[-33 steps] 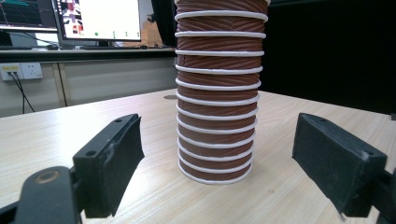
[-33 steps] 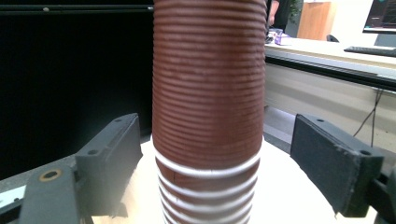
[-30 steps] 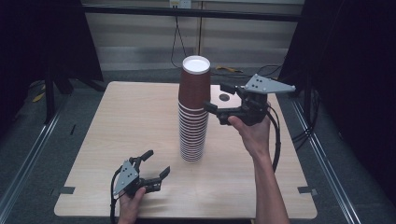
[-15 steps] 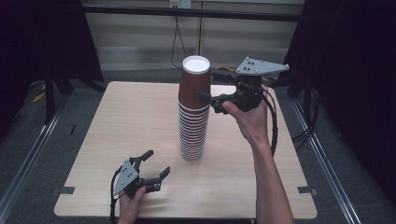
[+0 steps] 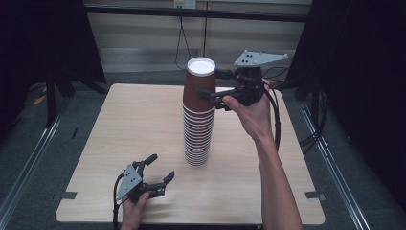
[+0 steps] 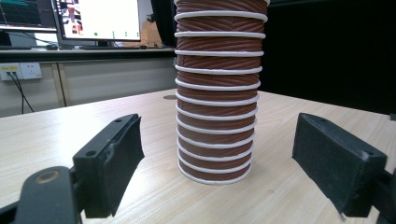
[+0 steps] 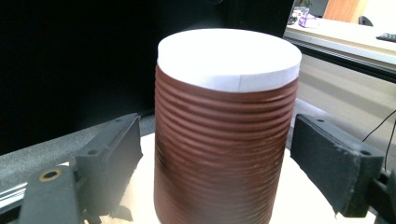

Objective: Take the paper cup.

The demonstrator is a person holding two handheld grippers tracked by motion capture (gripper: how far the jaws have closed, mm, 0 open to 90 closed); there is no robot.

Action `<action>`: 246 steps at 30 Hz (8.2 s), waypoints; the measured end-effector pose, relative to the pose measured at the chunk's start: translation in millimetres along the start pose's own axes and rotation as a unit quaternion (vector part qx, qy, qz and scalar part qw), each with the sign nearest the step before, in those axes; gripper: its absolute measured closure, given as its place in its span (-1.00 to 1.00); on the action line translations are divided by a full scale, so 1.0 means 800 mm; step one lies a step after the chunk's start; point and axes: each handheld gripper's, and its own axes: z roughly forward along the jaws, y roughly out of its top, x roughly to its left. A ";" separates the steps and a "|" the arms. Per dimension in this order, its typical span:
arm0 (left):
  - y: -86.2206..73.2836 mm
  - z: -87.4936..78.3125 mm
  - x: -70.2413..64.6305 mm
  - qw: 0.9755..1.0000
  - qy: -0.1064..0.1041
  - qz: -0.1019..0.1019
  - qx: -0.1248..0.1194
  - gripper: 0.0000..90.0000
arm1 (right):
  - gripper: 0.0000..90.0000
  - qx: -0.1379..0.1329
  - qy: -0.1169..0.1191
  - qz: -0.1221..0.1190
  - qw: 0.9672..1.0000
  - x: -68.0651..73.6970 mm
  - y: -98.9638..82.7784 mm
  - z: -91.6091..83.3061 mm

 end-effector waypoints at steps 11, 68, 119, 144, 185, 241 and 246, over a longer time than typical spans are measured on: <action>0.000 0.000 0.000 1.000 -0.002 0.000 -0.001 -0.65 | -0.65 0.016 0.002 -0.002 1.000 -0.004 0.012 0.008; 0.000 0.000 0.000 1.000 -0.003 -0.001 0.000 -0.65 | -0.53 -0.054 -0.004 -0.004 0.999 0.001 0.038 0.005; -0.001 0.000 -0.002 1.000 -0.003 -0.011 -0.001 -0.65 | -0.51 -0.201 0.002 0.021 0.979 -0.001 0.046 -0.038; -0.001 0.000 -0.001 1.000 -0.004 -0.011 -0.001 -0.65 | -0.51 -0.216 -0.024 0.029 0.976 -0.011 0.029 -0.084; 0.000 0.000 0.001 1.000 -0.002 -0.003 0.001 -0.65 | -0.51 -0.142 -0.079 0.046 0.986 -0.016 -0.081 -0.109; 0.064 0.030 -0.020 0.993 -0.114 -0.006 0.008 -0.65 | -0.50 -0.080 -0.011 0.069 0.994 0.044 -0.207 -0.053; 0.069 0.032 -0.023 0.992 -0.125 0.000 0.008 -0.65 | -0.50 -0.072 0.002 0.071 0.995 0.050 -0.216 -0.041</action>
